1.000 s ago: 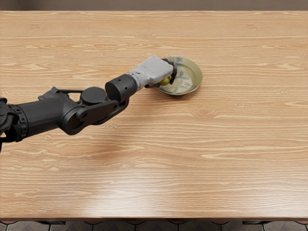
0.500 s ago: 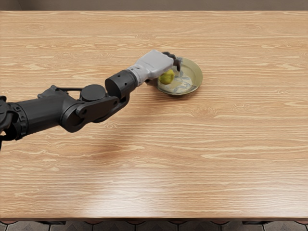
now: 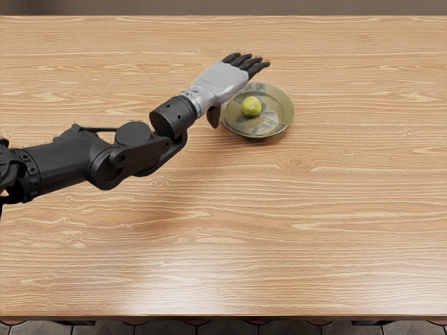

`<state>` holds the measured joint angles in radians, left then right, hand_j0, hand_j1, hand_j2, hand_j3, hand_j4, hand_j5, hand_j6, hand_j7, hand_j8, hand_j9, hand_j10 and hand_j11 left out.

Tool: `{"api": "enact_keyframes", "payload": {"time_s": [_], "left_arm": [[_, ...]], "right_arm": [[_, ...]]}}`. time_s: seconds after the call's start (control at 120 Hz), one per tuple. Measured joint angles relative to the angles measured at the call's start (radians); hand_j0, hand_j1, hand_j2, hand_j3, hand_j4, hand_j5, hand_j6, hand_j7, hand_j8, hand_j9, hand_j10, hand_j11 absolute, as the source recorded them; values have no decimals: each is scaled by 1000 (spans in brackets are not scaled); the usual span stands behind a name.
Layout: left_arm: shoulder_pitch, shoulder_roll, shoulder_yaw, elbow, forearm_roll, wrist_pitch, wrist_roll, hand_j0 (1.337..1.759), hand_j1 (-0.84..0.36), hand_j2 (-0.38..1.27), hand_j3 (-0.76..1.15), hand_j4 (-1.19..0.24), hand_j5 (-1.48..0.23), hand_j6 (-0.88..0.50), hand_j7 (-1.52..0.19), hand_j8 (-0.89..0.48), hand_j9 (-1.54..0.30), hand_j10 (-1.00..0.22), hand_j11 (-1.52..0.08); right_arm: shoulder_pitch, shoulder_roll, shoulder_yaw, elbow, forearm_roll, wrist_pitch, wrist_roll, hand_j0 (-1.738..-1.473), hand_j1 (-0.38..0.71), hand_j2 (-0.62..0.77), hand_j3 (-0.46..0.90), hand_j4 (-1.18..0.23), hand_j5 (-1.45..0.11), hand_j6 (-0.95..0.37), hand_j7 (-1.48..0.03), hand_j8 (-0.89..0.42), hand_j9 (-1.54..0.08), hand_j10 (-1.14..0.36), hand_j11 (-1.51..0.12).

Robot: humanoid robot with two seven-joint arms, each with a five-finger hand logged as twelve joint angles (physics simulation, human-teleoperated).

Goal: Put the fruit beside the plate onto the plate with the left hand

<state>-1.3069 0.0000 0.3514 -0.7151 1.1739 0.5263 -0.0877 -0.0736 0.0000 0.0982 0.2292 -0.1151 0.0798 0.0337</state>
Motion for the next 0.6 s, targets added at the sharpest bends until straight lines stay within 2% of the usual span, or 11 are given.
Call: {"api": "enact_keyframes", "payload": {"time_s": [0.042,0.117,0.192,0.267,0.383,0.458,0.6], "left_arm": [[22,0,1,-2,-9,0,0,1658,318,14,0,-26,-43,-18,-40,-17,-38,-37,-38],[21,0,2,-14,-38,-23,-1,1658,328,10,0,-18,-30,-13,-28,-12,-26,-26,-27],[-13,0,-2,-29,-88,-92,-1,1658,335,8,0,-13,-21,-10,-19,-9,-18,-18,-18],[-86,0,-11,-54,-160,-155,0,1658,339,6,0,-9,-15,-7,-14,-7,-13,-13,-13],[-92,0,-25,-121,-234,-235,0,1658,344,4,0,-6,-8,-5,-8,-4,-7,-8,-7],[-86,93,-73,-187,-264,-321,0,1658,346,3,0,-4,-6,-4,-5,-3,-5,-6,-5],[-71,195,-175,-291,-294,-468,0,1658,348,2,0,-2,-3,-2,-3,-2,-3,-3,-3]], "right_arm": [[0,0,0,0,0,0,0,-1658,-310,-7,0,-33,-43,-33,-43,-33,-43,-33,-43],[0,0,0,1,0,0,0,-1658,-309,-7,0,-33,-43,-33,-43,-33,-43,-33,-43],[0,0,0,0,0,0,0,-1658,-309,-7,0,-33,-43,-33,-43,-33,-43,-33,-43],[0,0,0,0,0,0,0,-1658,-309,-7,0,-33,-43,-33,-43,-33,-43,-33,-43],[0,0,0,0,0,0,0,-1658,-310,-7,0,-33,-43,-33,-43,-33,-43,-33,-43],[0,0,0,0,0,0,0,-1658,-310,-7,0,-33,-43,-33,-43,-33,-43,-33,-43],[0,0,0,0,0,0,0,-1658,-310,-7,0,-33,-43,-33,-43,-33,-43,-33,-43]]}}
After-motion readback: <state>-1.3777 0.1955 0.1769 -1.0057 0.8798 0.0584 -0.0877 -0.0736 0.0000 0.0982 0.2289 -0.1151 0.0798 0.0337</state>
